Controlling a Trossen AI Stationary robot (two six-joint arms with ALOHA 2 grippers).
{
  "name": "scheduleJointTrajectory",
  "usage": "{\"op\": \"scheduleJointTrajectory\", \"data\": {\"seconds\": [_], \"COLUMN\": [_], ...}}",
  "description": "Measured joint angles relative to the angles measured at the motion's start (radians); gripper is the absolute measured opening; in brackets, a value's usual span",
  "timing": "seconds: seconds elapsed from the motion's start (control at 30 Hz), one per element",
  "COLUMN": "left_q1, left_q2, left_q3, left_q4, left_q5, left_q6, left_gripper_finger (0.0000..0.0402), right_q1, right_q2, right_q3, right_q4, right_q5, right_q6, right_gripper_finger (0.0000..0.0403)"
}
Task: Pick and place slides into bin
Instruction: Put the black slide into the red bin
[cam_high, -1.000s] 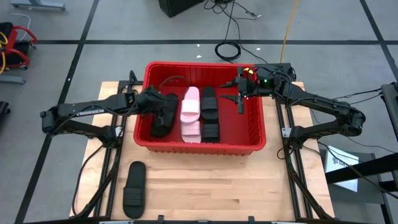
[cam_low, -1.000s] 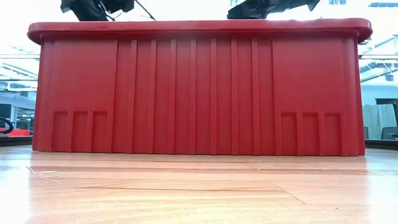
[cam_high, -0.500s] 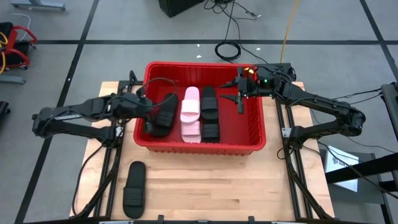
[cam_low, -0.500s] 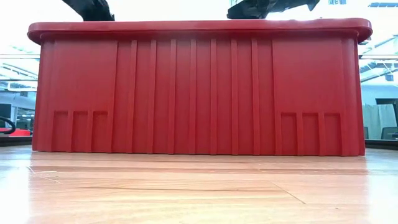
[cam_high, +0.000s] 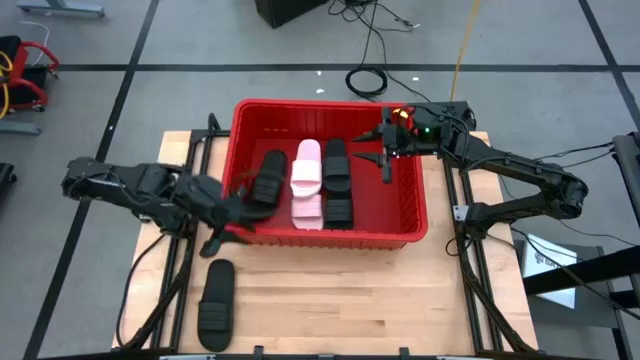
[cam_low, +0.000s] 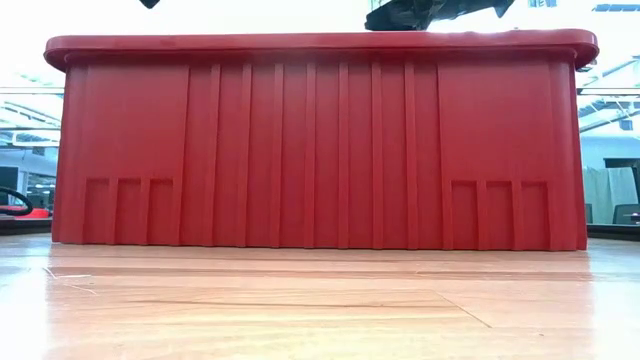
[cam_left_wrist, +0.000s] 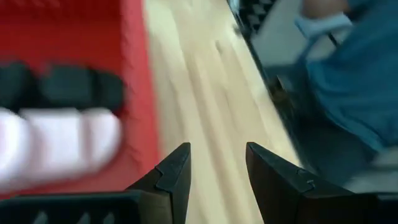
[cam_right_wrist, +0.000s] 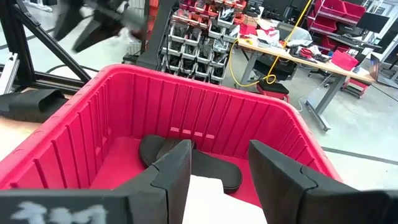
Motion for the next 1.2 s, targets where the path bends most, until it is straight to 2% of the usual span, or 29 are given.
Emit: {"op": "scheduleJointTrajectory", "data": {"seconds": [0.27, 0.4, 0.63, 0.77, 0.87, 1.1, 1.2], "left_q1": [-0.192, -0.282, -0.406, -0.455, -0.477, -0.506, -0.511], "left_q2": [0.139, 0.191, 0.242, 0.244, 0.243, 0.242, 0.242], "left_q3": [-0.003, -0.003, -0.006, -0.050, -0.108, -0.263, -0.303], "left_q4": [-0.192, -0.190, -0.215, -0.211, -0.180, 0.086, 0.111], "left_q5": [0.028, 0.066, 0.038, 0.036, 0.041, 0.111, 0.122], "left_q6": [-0.295, -0.361, -0.510, -0.604, -0.656, -0.700, -0.726], "left_gripper_finger": [0.0147, 0.0147, 0.0147, 0.0147, 0.0147, 0.0147, 0.0147], "right_q1": [0.013, 0.035, 0.070, 0.079, 0.079, 0.079, 0.079], "right_q2": [-0.001, -0.001, -0.001, -0.001, -0.001, -0.001, -0.001], "right_q3": [-0.013, -0.047, -0.110, -0.112, -0.113, -0.113, -0.113], "right_q4": [-0.002, 0.050, 0.155, 0.159, 0.159, 0.157, 0.150], "right_q5": [0.000, -0.001, 0.000, 0.000, 0.000, 0.000, 0.001], "right_q6": [0.023, 0.022, 0.024, 0.051, 0.068, 0.073, 0.076], "right_gripper_finger": [0.0153, 0.0153, 0.0153, 0.0153, 0.0153, 0.0153, 0.0153]}}
